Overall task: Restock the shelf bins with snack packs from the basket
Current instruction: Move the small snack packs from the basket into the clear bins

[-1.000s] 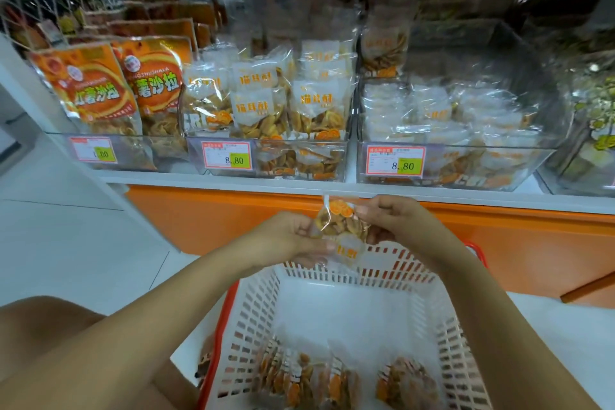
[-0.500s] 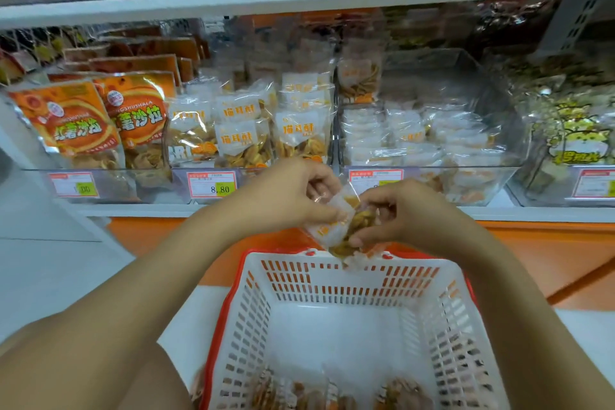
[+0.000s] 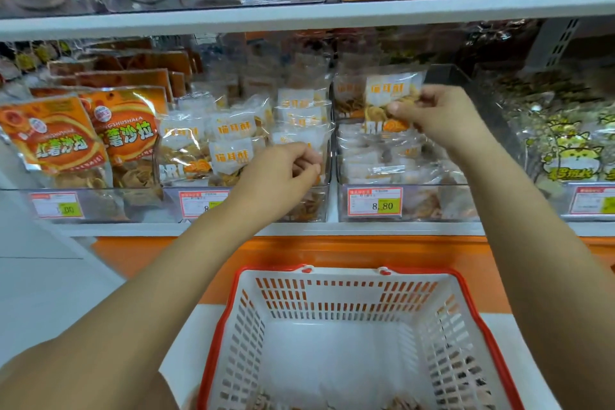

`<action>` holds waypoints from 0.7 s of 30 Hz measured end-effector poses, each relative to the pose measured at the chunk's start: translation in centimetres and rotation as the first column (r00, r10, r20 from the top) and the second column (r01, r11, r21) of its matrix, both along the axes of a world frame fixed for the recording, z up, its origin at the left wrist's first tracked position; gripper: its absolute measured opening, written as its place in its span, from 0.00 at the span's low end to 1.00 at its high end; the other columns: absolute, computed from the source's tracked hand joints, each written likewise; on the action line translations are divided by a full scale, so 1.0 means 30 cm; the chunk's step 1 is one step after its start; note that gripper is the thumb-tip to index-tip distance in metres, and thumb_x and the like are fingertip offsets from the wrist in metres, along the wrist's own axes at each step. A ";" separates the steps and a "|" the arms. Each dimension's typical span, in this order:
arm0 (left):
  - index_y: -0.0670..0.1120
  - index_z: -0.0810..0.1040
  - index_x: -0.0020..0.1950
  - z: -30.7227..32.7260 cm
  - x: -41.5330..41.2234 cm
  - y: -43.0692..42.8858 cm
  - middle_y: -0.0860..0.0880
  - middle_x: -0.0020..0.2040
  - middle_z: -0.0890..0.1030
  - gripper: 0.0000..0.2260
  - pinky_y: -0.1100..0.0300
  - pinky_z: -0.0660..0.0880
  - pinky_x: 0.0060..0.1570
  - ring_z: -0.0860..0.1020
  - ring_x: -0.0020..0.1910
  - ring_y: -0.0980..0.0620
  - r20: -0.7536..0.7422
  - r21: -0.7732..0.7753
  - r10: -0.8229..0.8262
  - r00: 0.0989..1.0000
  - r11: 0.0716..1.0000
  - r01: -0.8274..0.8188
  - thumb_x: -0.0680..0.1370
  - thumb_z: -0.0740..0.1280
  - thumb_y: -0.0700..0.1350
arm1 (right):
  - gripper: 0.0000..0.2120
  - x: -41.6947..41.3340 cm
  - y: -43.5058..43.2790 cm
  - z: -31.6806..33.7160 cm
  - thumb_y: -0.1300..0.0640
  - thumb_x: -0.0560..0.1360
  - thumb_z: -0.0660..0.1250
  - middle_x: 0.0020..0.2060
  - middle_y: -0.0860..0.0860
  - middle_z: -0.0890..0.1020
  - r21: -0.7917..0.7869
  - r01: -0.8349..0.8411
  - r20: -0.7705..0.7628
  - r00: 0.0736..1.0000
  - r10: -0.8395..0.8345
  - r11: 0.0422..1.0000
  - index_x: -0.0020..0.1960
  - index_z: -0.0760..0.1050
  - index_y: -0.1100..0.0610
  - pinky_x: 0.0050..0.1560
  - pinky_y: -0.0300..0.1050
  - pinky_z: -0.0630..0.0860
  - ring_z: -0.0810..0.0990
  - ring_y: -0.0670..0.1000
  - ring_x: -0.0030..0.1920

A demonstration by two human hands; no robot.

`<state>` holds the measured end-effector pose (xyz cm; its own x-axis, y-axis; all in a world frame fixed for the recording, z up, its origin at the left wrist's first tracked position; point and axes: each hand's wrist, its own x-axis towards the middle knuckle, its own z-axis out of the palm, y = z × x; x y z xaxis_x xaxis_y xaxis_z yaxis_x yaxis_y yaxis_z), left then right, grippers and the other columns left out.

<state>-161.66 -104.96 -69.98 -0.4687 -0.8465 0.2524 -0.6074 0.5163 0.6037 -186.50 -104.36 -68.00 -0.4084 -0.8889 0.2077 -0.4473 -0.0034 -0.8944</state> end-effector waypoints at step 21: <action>0.48 0.82 0.47 -0.009 0.003 0.002 0.55 0.39 0.78 0.09 0.60 0.74 0.40 0.76 0.38 0.57 0.187 -0.178 0.000 0.982 0.983 0.034 0.80 0.62 0.47 | 0.24 0.046 -0.226 -0.056 0.52 0.67 0.77 0.49 0.49 0.78 0.045 0.109 -0.067 0.992 -0.105 0.993 0.58 0.75 0.59 0.50 0.41 0.74 0.77 0.49 0.50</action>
